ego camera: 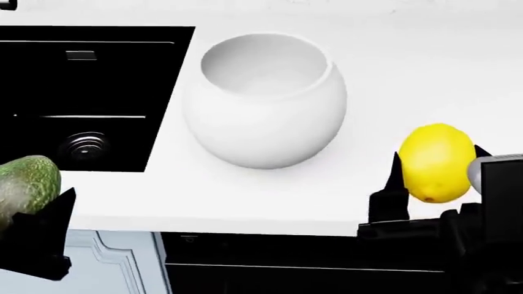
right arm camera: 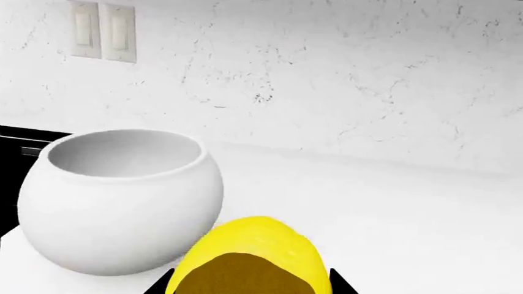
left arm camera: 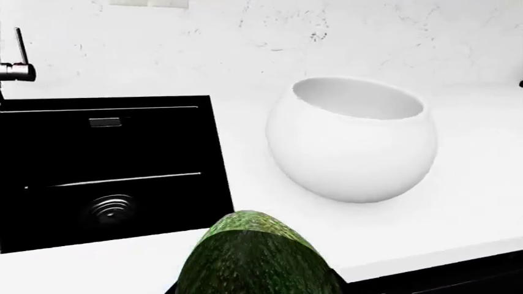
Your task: There is a mixed pile of frozen fruits and vegetables on the counter. Locate all the frozen vegetables and place the items in a bowl on the counter. Take all the frozen fruits and defrost them in a running sink.
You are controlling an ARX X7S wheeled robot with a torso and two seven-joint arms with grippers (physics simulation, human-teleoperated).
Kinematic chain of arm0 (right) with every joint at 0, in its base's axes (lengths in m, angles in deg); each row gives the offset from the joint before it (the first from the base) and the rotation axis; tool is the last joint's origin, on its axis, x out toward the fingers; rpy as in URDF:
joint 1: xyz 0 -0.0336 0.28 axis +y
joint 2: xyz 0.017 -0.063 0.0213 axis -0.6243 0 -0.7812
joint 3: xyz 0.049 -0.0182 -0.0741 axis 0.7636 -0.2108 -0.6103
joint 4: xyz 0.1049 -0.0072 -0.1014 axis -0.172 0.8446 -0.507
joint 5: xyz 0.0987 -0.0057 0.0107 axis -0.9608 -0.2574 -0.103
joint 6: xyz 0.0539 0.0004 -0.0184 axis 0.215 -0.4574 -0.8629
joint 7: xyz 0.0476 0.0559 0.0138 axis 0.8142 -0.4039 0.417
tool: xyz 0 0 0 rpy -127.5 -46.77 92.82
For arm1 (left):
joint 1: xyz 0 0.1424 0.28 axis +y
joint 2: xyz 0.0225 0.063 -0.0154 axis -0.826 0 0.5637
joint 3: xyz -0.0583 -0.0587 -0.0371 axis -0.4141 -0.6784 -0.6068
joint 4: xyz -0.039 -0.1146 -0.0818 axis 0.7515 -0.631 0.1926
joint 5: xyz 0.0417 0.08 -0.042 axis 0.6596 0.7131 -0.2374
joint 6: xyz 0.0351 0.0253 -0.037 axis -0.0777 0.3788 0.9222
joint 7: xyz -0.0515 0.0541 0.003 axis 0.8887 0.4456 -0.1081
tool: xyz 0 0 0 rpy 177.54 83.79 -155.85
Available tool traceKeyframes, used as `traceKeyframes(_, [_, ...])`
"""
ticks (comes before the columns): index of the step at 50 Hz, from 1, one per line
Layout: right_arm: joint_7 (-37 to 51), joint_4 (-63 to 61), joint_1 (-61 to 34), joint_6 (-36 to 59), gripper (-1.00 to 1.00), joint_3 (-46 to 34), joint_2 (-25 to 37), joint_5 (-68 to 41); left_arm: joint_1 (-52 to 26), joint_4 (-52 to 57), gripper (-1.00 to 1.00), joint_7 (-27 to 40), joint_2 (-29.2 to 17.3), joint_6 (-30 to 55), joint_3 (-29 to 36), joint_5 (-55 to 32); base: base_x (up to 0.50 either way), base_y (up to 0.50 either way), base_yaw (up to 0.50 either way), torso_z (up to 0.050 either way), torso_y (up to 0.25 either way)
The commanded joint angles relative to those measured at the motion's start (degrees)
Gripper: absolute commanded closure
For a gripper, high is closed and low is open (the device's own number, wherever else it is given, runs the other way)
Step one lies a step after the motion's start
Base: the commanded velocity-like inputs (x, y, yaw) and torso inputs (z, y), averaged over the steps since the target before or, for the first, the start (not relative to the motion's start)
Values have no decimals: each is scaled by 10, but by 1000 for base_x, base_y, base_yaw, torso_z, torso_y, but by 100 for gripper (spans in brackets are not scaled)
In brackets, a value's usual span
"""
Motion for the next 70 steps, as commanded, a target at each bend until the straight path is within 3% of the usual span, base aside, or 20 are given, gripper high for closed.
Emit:
traceKeyframes(1, [-23,-7,1,16,100,12,-18,35,-3,3,100,-29,8,-10,-14,13,477,-270,0,0,0])
traceKeyframes(35, [-20,-17,2,4,100,25,-9,37,1,13,100,-27,-5,-9,-20,15,500,-8,0,0,2])
traceKeyframes(45, [-17,-19,-4,5,100,39,10,6,-31,16,100,-20,0,22,-30,2,25,0,0,0,2])
traceKeyframes(55, [-17,-21,-4,6,100,42,16,1,-164,-15,100,-46,79,94,-75,-91,0,0,0,0,0])
traceKeyframes(70, [-18,-18,1,10,100,35,2,4,-235,-161,100,-158,247,145,-64,-138,0,0,0,0,0])
